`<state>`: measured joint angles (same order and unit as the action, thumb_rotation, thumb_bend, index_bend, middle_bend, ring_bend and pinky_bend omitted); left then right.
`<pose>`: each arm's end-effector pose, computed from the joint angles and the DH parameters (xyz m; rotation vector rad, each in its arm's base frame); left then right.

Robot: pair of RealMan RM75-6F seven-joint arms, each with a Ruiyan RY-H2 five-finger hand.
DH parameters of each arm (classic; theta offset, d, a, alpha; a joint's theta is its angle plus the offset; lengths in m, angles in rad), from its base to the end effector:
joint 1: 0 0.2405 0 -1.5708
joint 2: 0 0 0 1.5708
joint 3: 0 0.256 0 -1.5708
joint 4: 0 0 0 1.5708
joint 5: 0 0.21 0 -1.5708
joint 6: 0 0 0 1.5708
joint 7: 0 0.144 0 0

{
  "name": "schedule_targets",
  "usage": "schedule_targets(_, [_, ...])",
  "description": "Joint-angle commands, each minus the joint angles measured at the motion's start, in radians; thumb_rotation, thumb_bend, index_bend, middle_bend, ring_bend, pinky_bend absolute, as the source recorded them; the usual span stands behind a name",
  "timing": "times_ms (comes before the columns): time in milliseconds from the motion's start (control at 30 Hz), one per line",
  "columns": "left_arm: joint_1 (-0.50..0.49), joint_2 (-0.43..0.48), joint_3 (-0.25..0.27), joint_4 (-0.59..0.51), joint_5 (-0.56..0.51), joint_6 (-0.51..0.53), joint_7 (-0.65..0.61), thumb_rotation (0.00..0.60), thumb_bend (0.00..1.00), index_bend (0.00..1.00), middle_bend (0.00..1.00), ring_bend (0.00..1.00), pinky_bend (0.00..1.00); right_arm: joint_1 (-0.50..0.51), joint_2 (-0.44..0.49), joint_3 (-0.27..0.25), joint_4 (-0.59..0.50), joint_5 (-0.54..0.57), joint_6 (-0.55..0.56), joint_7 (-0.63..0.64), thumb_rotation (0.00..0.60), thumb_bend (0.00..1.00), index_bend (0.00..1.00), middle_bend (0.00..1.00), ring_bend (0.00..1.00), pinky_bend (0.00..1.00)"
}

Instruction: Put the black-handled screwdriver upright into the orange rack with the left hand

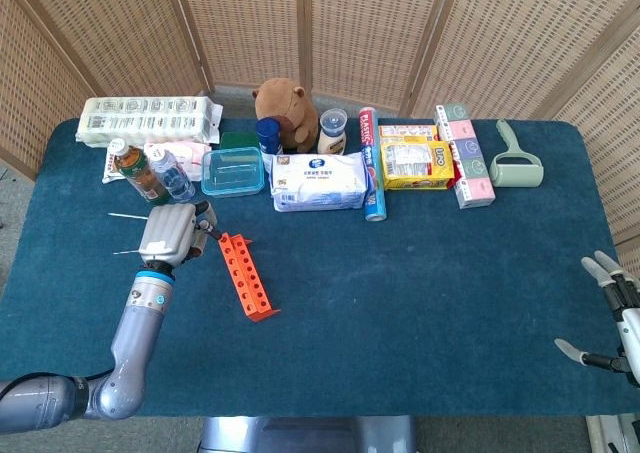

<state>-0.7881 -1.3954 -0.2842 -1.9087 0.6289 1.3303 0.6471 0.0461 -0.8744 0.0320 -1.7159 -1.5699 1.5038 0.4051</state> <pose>-0.1152 0.3343 0.0591 -1.4921 -1.0853 -0.8846 -0.3013 -0.1646 0.2213 1.3211 -1.1054 1.1094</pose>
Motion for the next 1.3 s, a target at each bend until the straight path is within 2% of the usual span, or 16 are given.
schedule_targets(33, [-0.001, -0.002, 0.0, -0.003, -0.003, 0.001, 0.001, 0.6, 0.49, 0.48, 1.0, 0.96, 0.97, -0.001, 0.001, 0.0, 0.001, -0.001, 0.002, 0.003, 0.6, 0.05, 0.06, 0.0, 0.0, 0.0])
schedule_targets(233, [-0.001, 0.0, -0.001, -0.01, 0.0, 0.001, 0.002, 0.6, 0.49, 0.3, 1.0, 0.96, 0.97, -0.001, 0.002, 0.0, 0.002, -0.002, 0.003, 0.008, 0.6, 0.05, 0.06, 0.0, 0.0, 0.0])
schedule_targets(500, [0.0, 0.005, -0.002, -0.024, 0.006, 0.002, 0.0, 0.6, 0.49, 0.18, 1.0, 0.96, 0.97, -0.001, 0.003, 0.0, 0.003, -0.001, 0.002, 0.012, 0.6, 0.05, 0.06, 0.0, 0.0, 0.0])
schedule_targets(633, [0.009, 0.015, -0.006, -0.04, 0.042, 0.002, -0.033, 0.6, 0.48, 0.16, 1.0, 0.96, 0.97, -0.002, 0.004, 0.0, 0.004, -0.001, 0.004, 0.014, 0.6, 0.05, 0.06, 0.0, 0.0, 0.0])
schedule_targets(767, [0.031, 0.061, 0.01, -0.079, 0.074, -0.009, -0.053, 0.6, 0.41, 0.16, 1.0, 0.96, 0.97, -0.002, 0.005, 0.001, 0.004, -0.001, 0.004, 0.019, 0.6, 0.05, 0.06, 0.0, 0.0, 0.0])
schedule_targets(1000, [0.071, 0.143, 0.029, -0.119, 0.056, -0.053, -0.105, 0.6, 0.38, 0.16, 1.0, 0.96, 0.97, -0.002, 0.006, -0.001, 0.003, -0.005, 0.006, 0.021, 0.6, 0.05, 0.06, 0.0, 0.0, 0.0])
schedule_targets(1133, [0.086, 0.156, 0.051, -0.077, 0.025, -0.101, -0.137, 0.6, 0.39, 0.16, 1.0, 0.96, 0.97, -0.003, 0.005, -0.001, 0.003, -0.006, 0.006, 0.017, 0.6, 0.05, 0.06, 0.0, 0.0, 0.0])
schedule_targets(1300, [0.098, 0.141, 0.065, -0.009, 0.04, -0.163, -0.206, 0.6, 0.38, 0.16, 1.0, 0.96, 0.97, -0.003, 0.003, -0.002, 0.002, -0.006, 0.006, 0.01, 0.6, 0.05, 0.06, 0.0, 0.0, 0.0])
